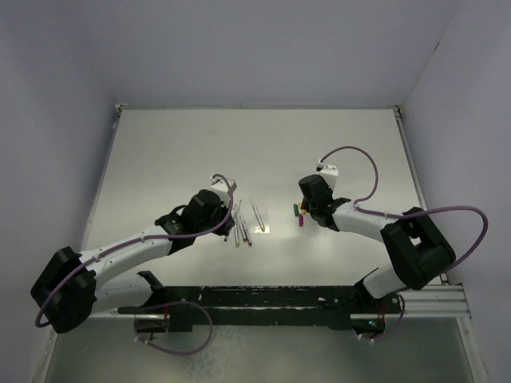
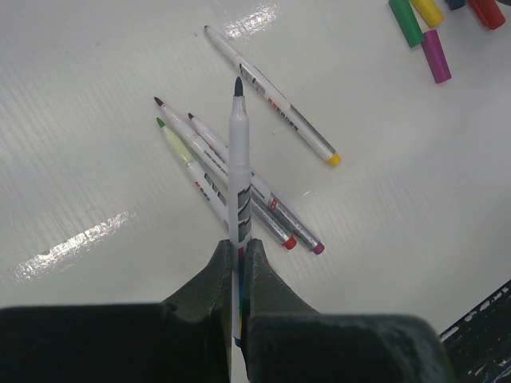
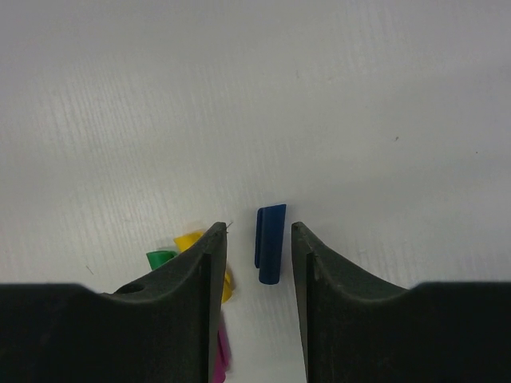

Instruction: Insert the pens into the pen caps

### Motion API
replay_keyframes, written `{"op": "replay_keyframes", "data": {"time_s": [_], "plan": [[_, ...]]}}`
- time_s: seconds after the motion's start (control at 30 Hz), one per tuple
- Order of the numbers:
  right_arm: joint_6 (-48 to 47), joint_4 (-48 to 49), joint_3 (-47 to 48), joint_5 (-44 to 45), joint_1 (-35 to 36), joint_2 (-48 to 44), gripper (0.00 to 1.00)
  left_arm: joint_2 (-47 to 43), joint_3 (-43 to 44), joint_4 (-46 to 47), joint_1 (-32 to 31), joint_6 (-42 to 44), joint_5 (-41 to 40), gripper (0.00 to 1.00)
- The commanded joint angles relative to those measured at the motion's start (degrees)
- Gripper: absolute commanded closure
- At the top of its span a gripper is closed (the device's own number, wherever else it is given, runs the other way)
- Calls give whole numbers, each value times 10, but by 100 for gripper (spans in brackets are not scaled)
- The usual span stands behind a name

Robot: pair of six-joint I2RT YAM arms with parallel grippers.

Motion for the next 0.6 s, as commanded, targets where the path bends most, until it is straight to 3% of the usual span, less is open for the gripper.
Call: {"op": "replay_keyframes", "data": {"time_s": [0.0,0.57], "plan": [[11,3,22,27,-4,4,59,-5,-1,26,-2,9,9,100],[13,17,20,24,-9,34,59,4,-4,27,-3,8,10,100]]}}
